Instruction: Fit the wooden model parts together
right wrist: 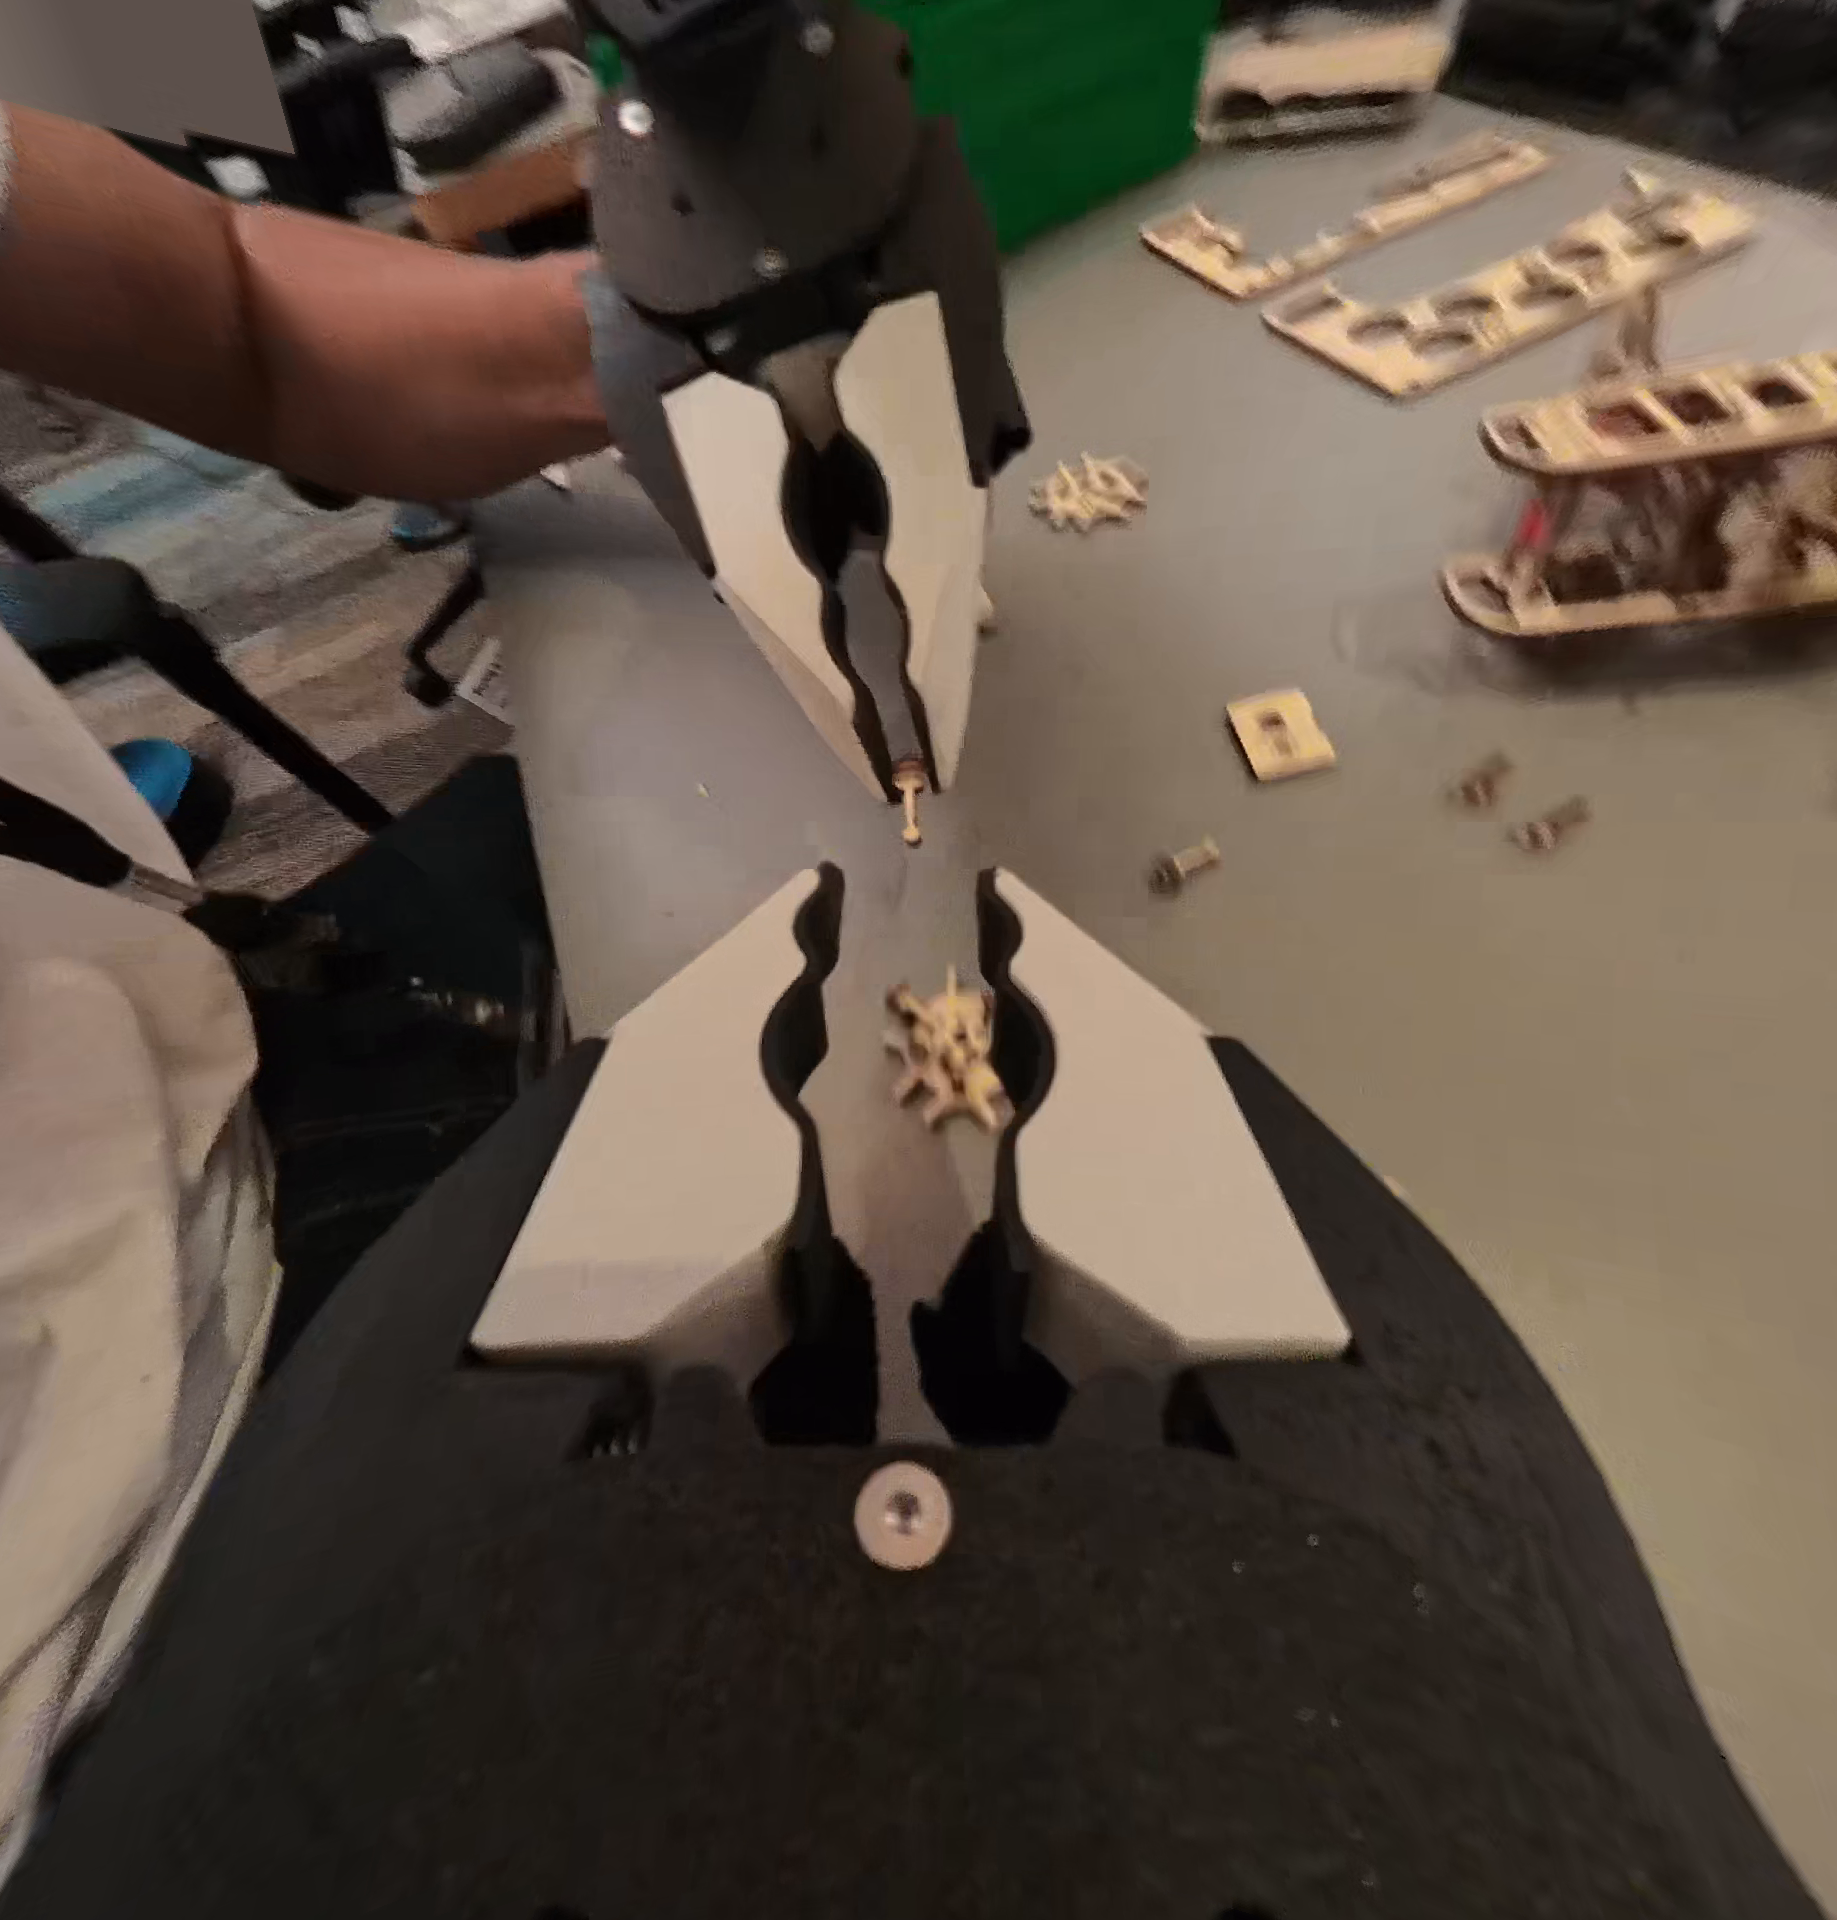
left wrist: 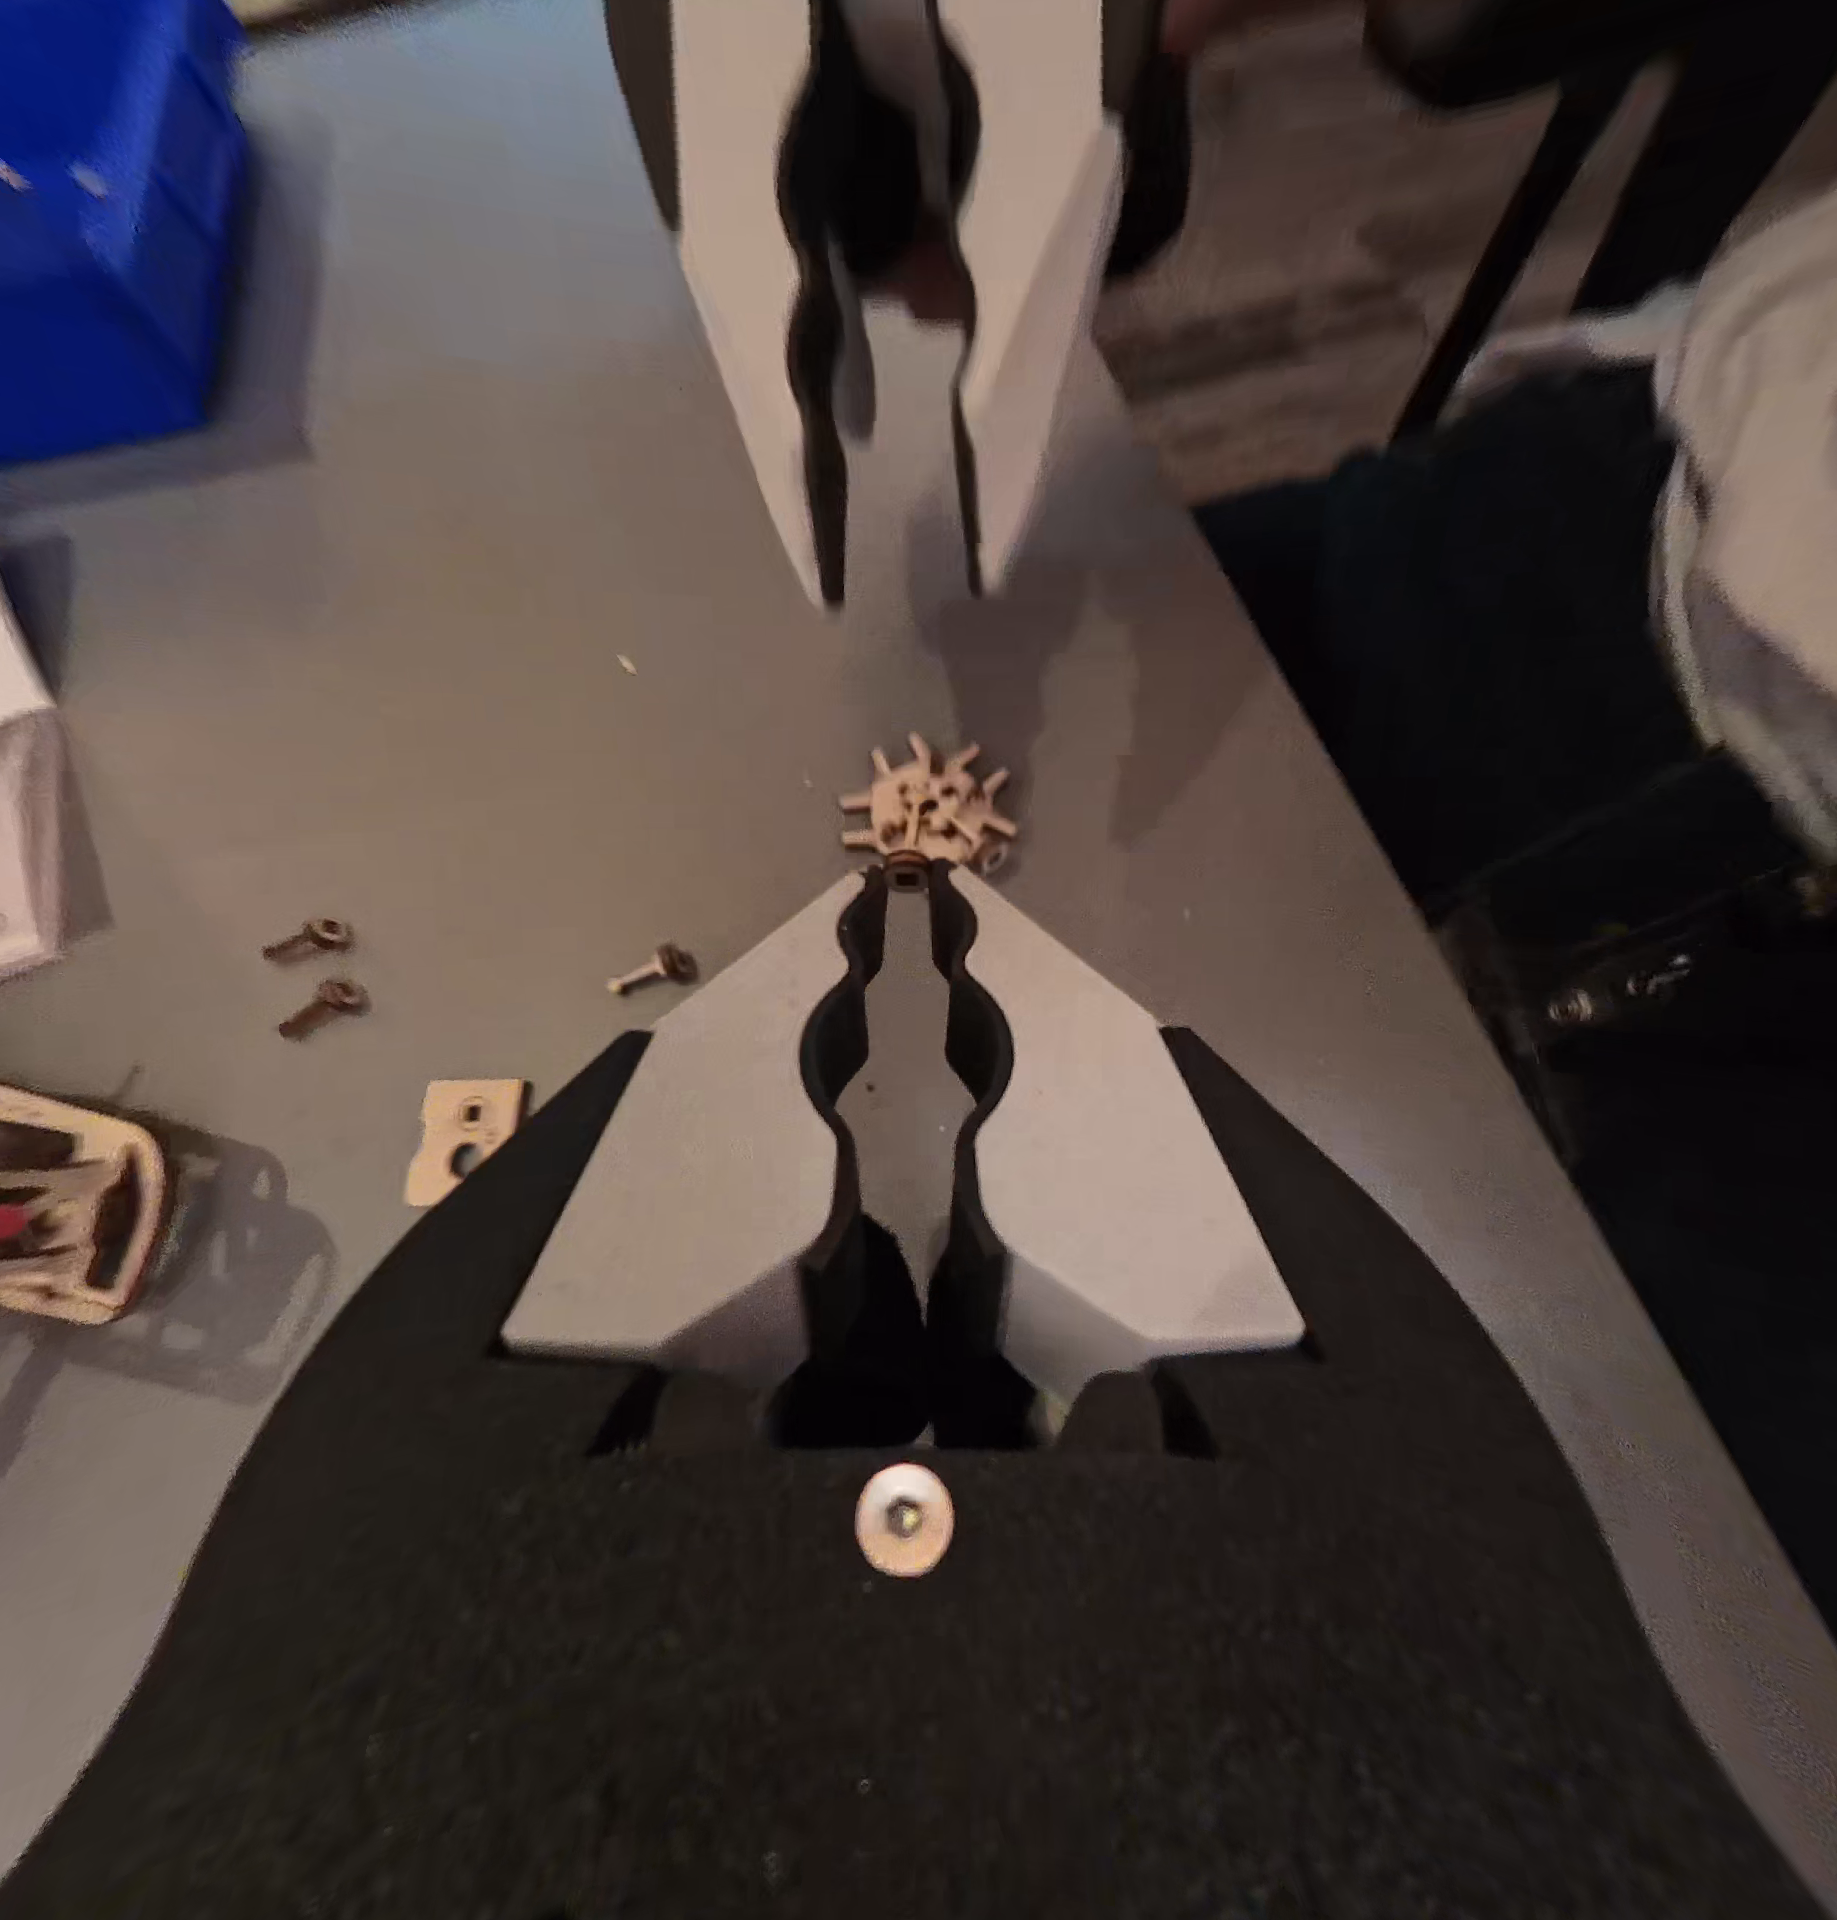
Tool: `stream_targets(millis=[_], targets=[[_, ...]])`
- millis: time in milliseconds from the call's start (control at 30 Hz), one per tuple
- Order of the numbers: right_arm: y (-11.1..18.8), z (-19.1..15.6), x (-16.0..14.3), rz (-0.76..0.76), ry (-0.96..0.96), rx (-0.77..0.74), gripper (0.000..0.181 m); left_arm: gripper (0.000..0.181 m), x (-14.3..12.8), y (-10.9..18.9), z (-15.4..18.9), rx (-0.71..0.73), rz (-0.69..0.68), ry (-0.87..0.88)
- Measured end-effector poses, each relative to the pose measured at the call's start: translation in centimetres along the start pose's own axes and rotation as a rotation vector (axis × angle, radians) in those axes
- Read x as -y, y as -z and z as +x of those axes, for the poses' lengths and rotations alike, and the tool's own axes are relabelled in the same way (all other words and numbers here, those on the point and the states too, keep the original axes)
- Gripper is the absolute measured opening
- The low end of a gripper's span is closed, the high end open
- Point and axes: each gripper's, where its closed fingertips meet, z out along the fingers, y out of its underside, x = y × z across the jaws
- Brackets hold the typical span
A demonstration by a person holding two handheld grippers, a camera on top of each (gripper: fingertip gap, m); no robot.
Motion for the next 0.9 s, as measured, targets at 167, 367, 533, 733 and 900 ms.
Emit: stream_targets(millis=[167,367,533,733,900], targets=[[2.4,0.8,-4.1,-0.065,-0.039,-0.2,0.024,0.006,-1.7,-2.6,0.1,-0.108,-0.074,0.01],[1.6,0.9,-6.5,-0.098,-0.069,-0.208,0.034,0.006,-2.4,-3.9,0.2,-0.188,-0.087,0.002],[1.5,2.0,-5.8,-0.067,-0.042,-0.183,0.036,0.006,-2.5,-4.1,0.1,-0.192,-0.072,0.017],[0.4,0.5,-4.9,-0.023,0.016,-0.146,0.031,0.006,-2.6,-4.4,-0.3,-0.169,-0.085,0.023],[-0.6,0.3,-5.0,-0.048,0.059,-0.176,0.02,0.006,-2.1,-4.3,-0.4,-0.167,-0.048,0.007]])
